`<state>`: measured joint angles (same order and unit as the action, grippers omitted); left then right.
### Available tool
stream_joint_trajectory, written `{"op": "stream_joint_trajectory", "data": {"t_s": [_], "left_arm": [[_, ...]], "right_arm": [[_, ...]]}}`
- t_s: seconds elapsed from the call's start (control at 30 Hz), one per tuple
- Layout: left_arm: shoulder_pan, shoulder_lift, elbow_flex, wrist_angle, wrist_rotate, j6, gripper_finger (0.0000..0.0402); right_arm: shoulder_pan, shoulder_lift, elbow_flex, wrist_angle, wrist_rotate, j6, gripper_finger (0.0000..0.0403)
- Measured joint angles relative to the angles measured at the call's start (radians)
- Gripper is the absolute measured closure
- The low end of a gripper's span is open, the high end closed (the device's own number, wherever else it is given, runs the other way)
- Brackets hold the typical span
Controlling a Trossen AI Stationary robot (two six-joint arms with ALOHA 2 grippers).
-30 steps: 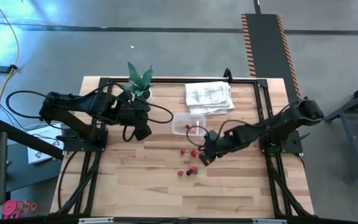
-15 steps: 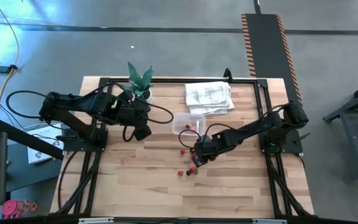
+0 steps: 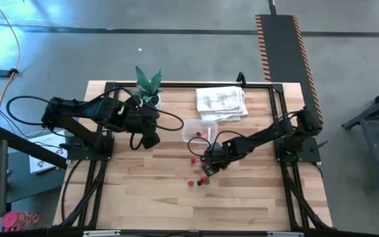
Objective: Pick and placing Produce into tupperware
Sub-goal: Put the strawberry into the transparent bin
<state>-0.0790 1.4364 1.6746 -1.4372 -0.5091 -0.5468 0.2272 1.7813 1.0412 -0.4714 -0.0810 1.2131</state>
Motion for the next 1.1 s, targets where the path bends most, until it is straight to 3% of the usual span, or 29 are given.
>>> {"op": "stream_joint_trajectory", "data": {"t_s": [0.23,0.33,0.47,0.63,0.83,1.1], "left_arm": [[0.000,0.000,0.000,0.000,0.000,0.000,0.0256],[0.000,0.000,0.000,0.000,0.000,0.000,0.0256],[0.000,0.000,0.000,0.000,0.000,0.000,0.0256],[0.000,0.000,0.000,0.000,0.000,-0.001,0.0256],[0.000,0.000,0.000,0.000,0.000,-0.001,0.0256],[0.000,0.000,0.000,0.005,0.000,-0.004,0.0256]], "right_arm": [[0.000,0.019,0.000,0.013,0.009,0.000,0.0272],[0.000,0.019,0.000,0.014,0.000,0.000,0.0304],[0.000,0.019,0.000,0.031,-0.021,-0.003,0.0381],[0.000,-0.008,0.020,0.010,-0.032,0.000,0.0395],[-0.015,-0.077,0.175,-0.144,0.067,-0.099,0.0401],[-0.110,-0.083,0.431,-0.416,0.235,-0.366,0.0402]]}}
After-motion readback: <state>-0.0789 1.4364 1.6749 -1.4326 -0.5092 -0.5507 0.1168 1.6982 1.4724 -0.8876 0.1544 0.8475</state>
